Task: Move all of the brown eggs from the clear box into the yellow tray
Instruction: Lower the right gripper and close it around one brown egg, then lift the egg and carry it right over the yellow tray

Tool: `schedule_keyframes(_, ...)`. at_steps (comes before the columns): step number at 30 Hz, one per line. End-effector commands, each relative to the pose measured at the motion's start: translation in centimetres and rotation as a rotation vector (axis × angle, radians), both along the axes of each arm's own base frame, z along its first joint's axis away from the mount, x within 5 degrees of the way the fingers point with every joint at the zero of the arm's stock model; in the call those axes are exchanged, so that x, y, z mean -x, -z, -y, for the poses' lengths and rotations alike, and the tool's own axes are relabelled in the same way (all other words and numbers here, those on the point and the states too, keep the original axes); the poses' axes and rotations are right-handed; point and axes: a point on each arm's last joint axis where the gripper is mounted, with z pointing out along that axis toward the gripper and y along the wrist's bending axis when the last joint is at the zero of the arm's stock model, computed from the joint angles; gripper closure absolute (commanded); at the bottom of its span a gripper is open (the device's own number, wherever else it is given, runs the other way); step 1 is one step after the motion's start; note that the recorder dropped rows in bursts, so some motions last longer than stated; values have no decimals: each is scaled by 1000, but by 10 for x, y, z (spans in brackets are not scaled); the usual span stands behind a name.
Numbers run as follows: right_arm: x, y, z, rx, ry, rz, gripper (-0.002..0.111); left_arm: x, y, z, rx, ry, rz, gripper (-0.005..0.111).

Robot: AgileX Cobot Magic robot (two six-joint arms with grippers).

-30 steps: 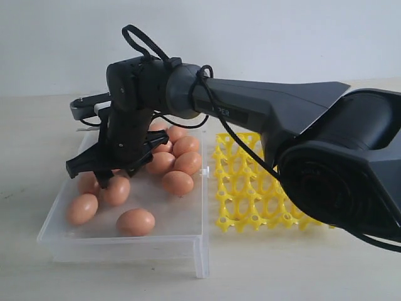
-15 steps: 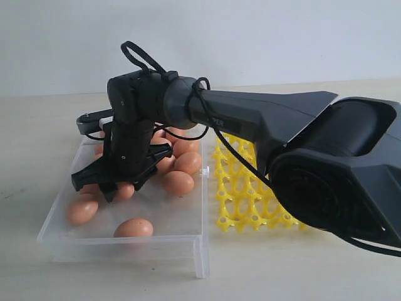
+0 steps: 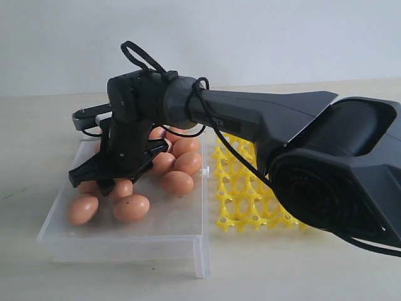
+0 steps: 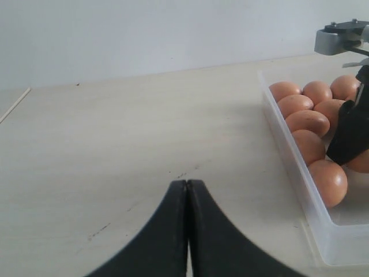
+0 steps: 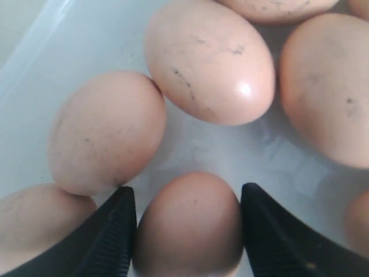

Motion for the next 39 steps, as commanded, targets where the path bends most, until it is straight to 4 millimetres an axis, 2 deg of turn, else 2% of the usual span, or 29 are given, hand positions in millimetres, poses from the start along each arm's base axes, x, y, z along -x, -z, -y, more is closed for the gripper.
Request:
schedule_keyframes(1,-2,-3,0,0,-24,22,102,0,-3,0,7,-1,23,107)
schedule_keyframes(2,-2,-3,-1,0,-41,31,108,0,-3,0,7,-1,23,107)
schedule_keyframes(5,-2,-4,-1,-1,-48,37,108,0,-3,0,7,-1,23,107)
schedule_keyframes(7,-2,-14,0,-15,-48,57,108,0,-3,0,7,-1,23,107)
schedule_keyframes(9,-4,-32,0,-36,-51,107,108,0,-3,0,7,-1,23,107)
schedule_keyframes(10,-2,-48,0,-52,-61,137,108,0,-3,0,7,-1,23,107)
schedule_keyframes(22,9,-140,8,-158,-112,349,108,0,-3,0,7,-1,23,107)
schedule_keyframes(28,21,-183,15,-206,-161,431,108,0,-3,0,7,-1,23,107)
schedule_keyframes(35,41,-237,38,-324,-152,580,108,0,-3,0,7,-1,23,107)
schedule_keyframes(38,56,-254,55,-355,-154,626,108,0,-3,0,7,-1,23,107)
schedule_keyframes(39,61,-253,60,-358,-152,629,108,0,-3,0,7,-1,23,107)
